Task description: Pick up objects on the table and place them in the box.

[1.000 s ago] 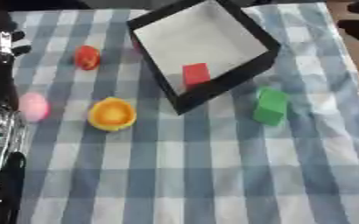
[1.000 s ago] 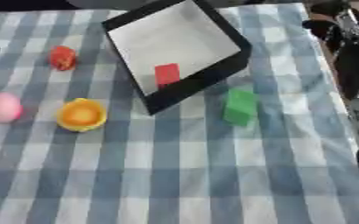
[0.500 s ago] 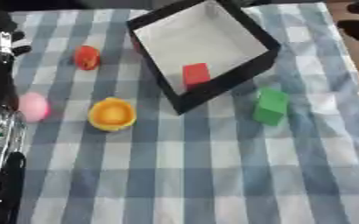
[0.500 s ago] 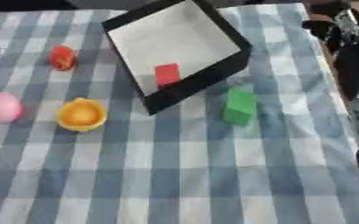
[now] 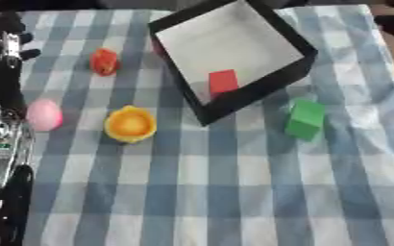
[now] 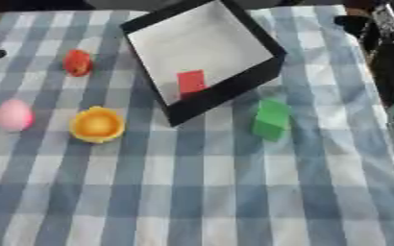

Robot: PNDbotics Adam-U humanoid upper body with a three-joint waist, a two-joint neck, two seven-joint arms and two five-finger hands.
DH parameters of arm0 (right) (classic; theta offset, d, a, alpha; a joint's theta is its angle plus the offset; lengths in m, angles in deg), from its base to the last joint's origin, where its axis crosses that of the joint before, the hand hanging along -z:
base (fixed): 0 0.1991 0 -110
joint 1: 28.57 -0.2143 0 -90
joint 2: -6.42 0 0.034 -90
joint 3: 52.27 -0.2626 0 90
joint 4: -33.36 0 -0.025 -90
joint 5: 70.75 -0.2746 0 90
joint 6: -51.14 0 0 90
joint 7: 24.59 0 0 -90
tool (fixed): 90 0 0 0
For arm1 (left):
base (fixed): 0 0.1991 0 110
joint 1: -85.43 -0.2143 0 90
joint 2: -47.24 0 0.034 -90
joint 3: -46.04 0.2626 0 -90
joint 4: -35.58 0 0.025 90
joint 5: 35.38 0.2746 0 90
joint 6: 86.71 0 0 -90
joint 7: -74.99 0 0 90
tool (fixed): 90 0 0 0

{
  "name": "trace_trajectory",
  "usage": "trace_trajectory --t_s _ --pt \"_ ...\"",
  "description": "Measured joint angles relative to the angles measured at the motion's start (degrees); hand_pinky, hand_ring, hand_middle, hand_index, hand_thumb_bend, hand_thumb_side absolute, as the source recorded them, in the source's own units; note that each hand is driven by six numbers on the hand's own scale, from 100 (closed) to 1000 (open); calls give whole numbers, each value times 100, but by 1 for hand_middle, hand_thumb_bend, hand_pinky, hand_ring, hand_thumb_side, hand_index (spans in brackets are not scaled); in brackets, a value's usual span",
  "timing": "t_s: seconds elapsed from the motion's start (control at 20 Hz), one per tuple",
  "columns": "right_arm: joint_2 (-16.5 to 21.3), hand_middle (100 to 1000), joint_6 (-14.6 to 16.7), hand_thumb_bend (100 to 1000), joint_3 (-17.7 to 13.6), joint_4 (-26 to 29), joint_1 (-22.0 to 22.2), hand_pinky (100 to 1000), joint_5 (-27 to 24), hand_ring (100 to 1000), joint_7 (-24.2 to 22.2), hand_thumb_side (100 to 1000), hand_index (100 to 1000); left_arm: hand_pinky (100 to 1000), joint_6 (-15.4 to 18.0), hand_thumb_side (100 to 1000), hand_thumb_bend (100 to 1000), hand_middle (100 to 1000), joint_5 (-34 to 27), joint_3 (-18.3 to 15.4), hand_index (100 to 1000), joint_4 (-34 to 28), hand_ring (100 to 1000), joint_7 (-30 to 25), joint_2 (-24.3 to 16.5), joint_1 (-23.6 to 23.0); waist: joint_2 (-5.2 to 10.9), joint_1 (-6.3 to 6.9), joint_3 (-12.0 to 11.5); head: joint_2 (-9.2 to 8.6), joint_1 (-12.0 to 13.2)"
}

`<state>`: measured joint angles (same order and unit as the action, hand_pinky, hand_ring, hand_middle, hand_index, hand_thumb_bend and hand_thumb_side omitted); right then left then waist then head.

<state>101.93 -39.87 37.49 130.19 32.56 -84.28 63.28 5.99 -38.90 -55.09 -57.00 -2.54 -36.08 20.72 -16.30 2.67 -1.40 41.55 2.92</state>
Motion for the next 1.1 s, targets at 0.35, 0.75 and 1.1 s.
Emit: trace_trajectory --t_s 0.35,0.75,1.1 --pt "397 829 -336 100 148 255 -399 920 724 801 -670 818 795 677 -7 646 473 685 4 -1 828 3 736 7 -67 -57 6 -63 64 7 4" --pt "1440 833 -506 100 787 365 -967 911 1346 811 -1296 760 802 677 -11 647 471 685 44 5 828 38 737 9 -199 -164 81 -175 150 51 2" --pt "2180 838 -690 100 1467 292 -1555 902 1382 821 -1738 727 815 677 -18 647 472 685 55 29 827 60 737 1 -251 -219 116 -242 187 68 -6"
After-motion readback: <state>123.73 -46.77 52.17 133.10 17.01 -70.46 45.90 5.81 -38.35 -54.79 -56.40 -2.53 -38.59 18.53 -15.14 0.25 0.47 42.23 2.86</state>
